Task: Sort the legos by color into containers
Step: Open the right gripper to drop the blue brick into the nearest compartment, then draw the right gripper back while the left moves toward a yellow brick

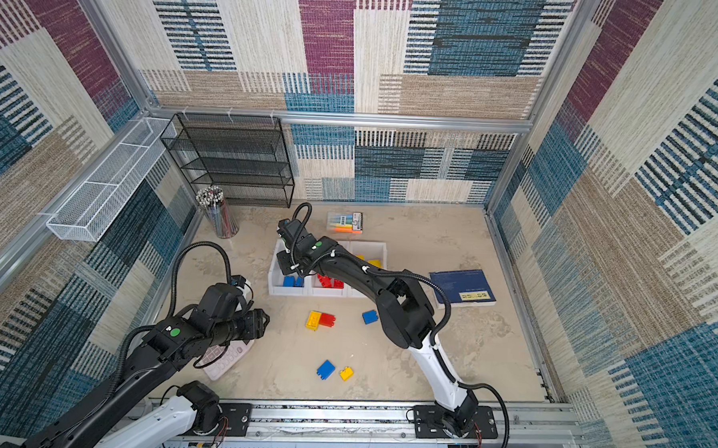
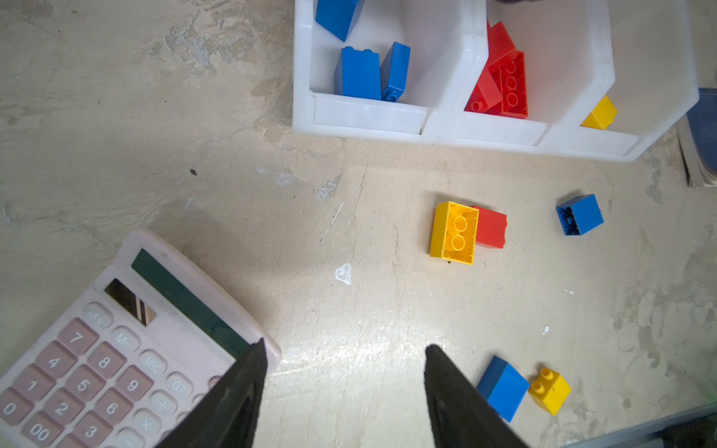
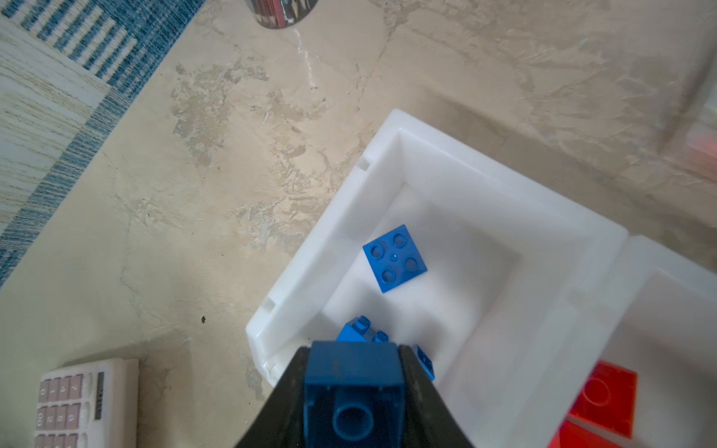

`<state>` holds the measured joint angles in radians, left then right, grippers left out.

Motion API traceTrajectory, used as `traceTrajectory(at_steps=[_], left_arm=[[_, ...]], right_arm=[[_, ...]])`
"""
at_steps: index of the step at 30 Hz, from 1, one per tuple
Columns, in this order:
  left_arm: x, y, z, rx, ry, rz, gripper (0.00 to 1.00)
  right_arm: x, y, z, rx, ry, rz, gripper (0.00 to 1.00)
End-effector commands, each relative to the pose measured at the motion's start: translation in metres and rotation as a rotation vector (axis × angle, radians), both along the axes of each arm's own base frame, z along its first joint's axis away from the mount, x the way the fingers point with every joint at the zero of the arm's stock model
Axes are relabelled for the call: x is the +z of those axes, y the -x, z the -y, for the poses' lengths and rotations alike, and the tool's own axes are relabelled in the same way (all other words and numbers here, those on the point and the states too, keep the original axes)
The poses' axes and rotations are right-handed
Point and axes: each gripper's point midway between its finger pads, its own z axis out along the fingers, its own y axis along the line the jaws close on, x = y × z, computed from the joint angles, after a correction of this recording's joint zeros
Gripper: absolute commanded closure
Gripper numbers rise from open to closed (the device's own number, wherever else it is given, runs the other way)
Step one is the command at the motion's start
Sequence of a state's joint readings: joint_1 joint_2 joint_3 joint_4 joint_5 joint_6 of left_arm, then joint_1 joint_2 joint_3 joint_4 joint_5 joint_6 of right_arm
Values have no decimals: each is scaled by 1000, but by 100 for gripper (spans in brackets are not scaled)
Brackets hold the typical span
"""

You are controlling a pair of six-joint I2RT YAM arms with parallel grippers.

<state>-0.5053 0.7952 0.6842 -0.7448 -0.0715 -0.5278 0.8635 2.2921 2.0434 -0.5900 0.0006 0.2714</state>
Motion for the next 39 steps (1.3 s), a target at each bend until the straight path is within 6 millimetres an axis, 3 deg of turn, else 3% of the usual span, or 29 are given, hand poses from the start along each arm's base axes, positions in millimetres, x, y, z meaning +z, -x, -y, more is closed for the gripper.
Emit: traceTrajectory(at_steps=[1,5,14,21,28,39], left_arm=[[-3,2,1,6,10,-14,33],[-5,1,4,-3,17,-18,33],[-11,-1,8,-17,27,-27,33],[-13,-4,15,-46,31,-46,32],[-16,-9,26,-78,54,-56,32],[-28,-24,52,-177,67,-116,32]], right_arm=[[-1,-1,2,-4,19,-4,34],[10,-3,5,-19,10,16,24],[33,1,14,-29,-10,48,22],[68,9,34,-59,-39,101,22],[83,25,91,-155,-70,108,22],[49,76,199,-383,-91,27,20]])
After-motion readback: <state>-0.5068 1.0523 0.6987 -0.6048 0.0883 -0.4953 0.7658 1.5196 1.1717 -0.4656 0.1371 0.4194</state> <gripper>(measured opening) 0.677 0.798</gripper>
